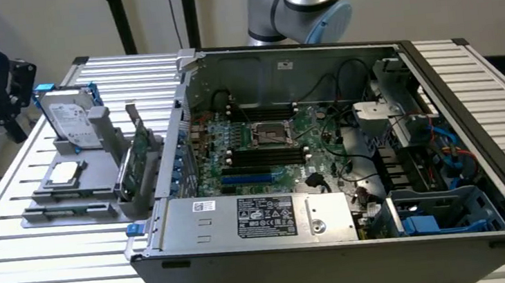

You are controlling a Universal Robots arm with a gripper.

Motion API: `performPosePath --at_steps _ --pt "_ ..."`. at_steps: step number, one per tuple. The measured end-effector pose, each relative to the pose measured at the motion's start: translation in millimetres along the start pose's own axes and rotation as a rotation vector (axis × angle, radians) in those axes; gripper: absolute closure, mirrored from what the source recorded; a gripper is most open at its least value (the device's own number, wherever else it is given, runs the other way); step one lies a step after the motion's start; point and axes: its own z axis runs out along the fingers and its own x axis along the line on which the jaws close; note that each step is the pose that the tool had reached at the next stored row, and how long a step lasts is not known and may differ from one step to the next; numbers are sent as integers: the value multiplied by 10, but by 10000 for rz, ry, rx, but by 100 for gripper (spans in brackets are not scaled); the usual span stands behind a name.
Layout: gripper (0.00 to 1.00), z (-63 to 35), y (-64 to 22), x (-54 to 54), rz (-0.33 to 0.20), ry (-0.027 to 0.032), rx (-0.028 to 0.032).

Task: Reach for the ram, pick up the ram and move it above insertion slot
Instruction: 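Pick up the ram and move it above insertion slot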

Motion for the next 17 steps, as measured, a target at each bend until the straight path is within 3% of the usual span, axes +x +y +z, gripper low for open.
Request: performPosePath --at_steps 17 --pt "89 31 -1 -1 -3093 94 97"
